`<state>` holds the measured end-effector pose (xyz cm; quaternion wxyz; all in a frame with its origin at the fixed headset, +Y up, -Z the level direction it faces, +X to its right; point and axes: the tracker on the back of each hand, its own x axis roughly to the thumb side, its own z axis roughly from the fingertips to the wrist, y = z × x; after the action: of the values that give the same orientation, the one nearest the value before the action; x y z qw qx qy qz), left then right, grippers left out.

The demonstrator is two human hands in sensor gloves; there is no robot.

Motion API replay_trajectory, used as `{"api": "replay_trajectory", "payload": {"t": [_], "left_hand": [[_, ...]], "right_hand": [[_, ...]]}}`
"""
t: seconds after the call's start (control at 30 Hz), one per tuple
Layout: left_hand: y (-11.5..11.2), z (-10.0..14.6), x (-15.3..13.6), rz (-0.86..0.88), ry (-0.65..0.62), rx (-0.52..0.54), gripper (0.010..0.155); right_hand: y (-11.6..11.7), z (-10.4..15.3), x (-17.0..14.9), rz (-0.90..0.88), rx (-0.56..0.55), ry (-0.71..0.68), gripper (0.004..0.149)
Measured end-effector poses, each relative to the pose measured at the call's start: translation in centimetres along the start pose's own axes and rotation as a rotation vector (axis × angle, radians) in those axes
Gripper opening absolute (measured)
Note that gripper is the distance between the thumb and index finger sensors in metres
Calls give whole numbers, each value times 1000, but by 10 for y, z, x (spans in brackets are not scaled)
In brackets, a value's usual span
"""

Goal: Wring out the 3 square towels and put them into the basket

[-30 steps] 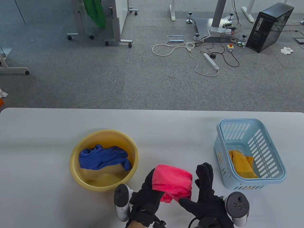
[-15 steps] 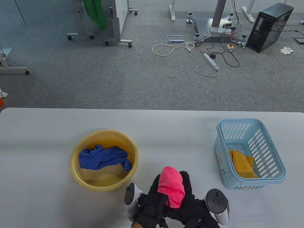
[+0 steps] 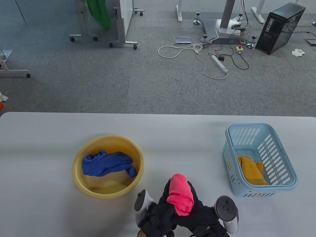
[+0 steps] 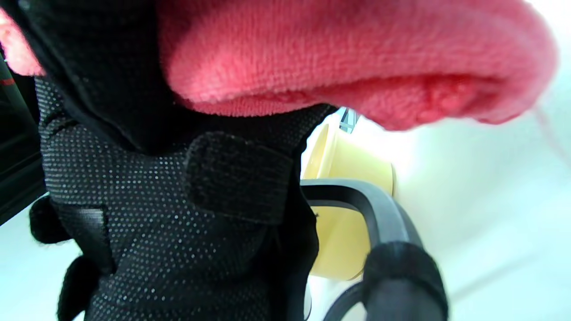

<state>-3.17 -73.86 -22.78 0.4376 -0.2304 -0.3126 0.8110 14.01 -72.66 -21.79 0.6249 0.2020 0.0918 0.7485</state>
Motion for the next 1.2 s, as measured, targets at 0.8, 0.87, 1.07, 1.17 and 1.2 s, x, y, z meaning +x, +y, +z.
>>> {"api": "replay_trajectory", "payload": {"t": [0.8,0.87,1.07,1.17,1.2], "left_hand": [[26,21,16,-203,305,261,86],[28,22,17,-139,290,279,85],[34,27,21,-99,280,322,85],[34,26,21,-90,360,198,91],[34,26,20,-64,373,176,92]], "right_hand": [[-32,13,16,324,-326,10,65],[-34,14,17,312,-346,12,65],[-36,20,29,580,-426,-37,65],[-31,21,35,707,-457,-83,66],[-29,21,37,747,-465,-94,67]]}}
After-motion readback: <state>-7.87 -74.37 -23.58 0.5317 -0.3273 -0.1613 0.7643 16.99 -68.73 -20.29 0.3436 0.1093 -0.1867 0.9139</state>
